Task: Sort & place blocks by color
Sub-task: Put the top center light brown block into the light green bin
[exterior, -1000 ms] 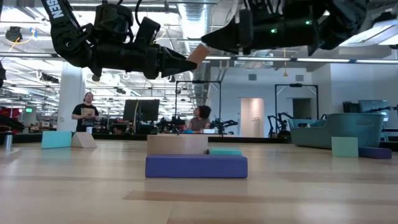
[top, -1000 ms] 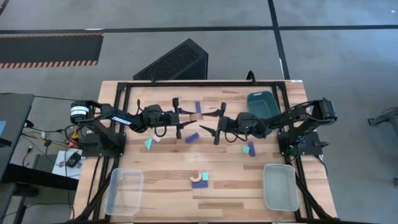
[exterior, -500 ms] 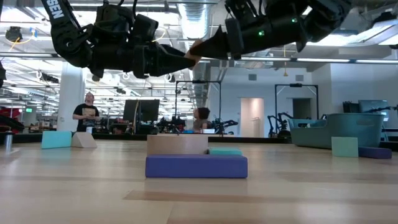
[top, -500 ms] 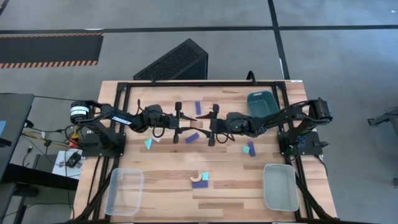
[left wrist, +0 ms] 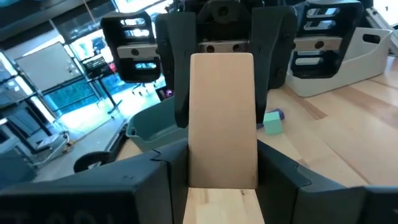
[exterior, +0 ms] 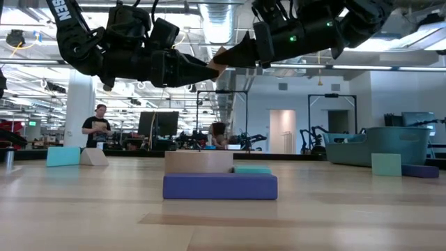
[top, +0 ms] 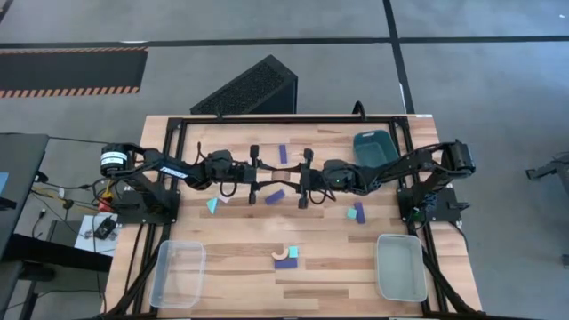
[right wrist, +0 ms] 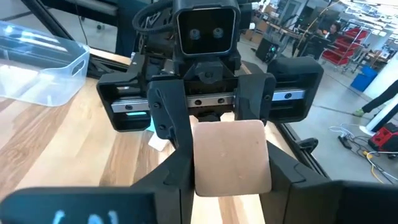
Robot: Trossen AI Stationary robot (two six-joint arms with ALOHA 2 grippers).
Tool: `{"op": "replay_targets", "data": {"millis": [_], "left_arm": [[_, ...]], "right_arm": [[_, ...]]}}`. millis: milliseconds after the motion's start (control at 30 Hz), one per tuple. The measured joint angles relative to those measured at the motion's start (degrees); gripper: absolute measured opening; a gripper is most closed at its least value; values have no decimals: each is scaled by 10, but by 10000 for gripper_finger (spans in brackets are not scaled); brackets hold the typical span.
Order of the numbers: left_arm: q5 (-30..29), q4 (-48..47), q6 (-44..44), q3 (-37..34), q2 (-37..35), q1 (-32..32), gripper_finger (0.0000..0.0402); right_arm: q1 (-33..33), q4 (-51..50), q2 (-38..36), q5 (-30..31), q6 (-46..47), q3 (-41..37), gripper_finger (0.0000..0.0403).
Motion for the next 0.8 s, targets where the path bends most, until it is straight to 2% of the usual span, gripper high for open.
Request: {"op": "replay_targets", "data": {"millis": [167, 333, 433, 500, 633, 800], "left_arm": [[-76, 5, -34, 4, -1, -1, 144], [-190, -31, -37, -1, -3, 3, 203], [-267, -70, -38, 1, -23, 5, 236], [-300, -115, -52, 0, -35, 12, 251], [-289, -168, -89, 0, -73, 30, 264], [-237, -192, -113, 0, -92, 60, 265]], "right_arm": [[-8, -16, -23, 5, 14, -5, 134], [-34, -40, -88, 18, 53, -35, 128], [-47, -83, -134, 73, 88, -61, 128], [-50, -130, -163, 141, 115, -70, 128], [-48, -257, -220, 276, 180, -70, 128], [-46, -401, -285, 318, 289, -70, 128]]}}
